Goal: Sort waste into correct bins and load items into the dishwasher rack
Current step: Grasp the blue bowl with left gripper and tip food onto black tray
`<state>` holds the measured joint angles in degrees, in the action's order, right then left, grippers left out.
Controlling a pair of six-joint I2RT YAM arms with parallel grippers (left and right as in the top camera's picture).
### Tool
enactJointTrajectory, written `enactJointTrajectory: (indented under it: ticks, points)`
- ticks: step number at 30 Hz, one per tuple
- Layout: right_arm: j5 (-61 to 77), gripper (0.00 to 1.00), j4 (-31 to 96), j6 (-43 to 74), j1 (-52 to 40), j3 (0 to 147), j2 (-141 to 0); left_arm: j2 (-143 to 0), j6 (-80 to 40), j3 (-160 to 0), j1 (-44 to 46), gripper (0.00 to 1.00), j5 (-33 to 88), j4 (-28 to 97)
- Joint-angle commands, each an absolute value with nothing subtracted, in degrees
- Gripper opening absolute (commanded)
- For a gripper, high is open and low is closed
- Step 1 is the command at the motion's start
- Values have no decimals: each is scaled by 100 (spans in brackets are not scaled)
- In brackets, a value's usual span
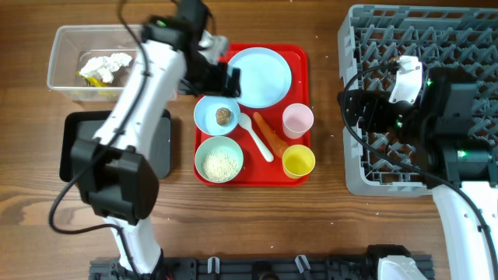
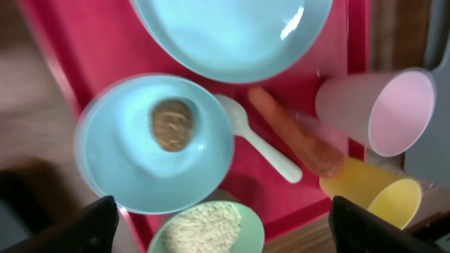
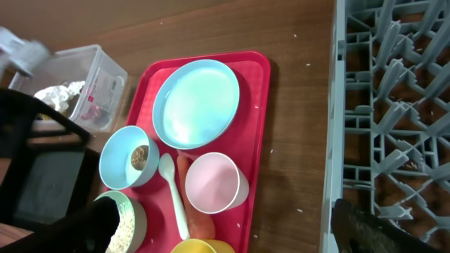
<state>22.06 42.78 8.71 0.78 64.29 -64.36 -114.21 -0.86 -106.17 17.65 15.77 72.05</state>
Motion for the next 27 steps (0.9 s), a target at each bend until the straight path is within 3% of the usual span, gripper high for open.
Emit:
enactJointTrajectory:
  ticks: [1, 5, 8, 11, 13, 18, 27]
  points:
    - [2294, 100, 4309, 749, 49, 6514, -6663, -11426, -578, -9553, 2368, 87, 1031, 6388]
    - [2296, 100, 4333, 760, 49, 6514, -6853, -11428, -805, -8254, 2731, 72, 670, 4729]
    - [2294, 100, 4355, 762, 49, 6514, -6882, -11434, -801, -7891, 2759, 68, 410, 4296]
    - [2296, 100, 4377, 766, 49, 6514, -6884, -11434, -797, -7671, 2759, 57, 285, 3955]
    - [2296, 100, 4399, 766, 49, 6514, -6884, -11434, -799, -7671, 2759, 33, 266, 3916]
    - [2296, 100, 4418, 764, 49, 6514, -6884, -11430, -825, -7741, 2759, 4, 283, 3994]
    - [2294, 100, 4418, 749, 49, 6514, -6884, -10377, -1441, -8958, 2644, 4, 357, 5266]
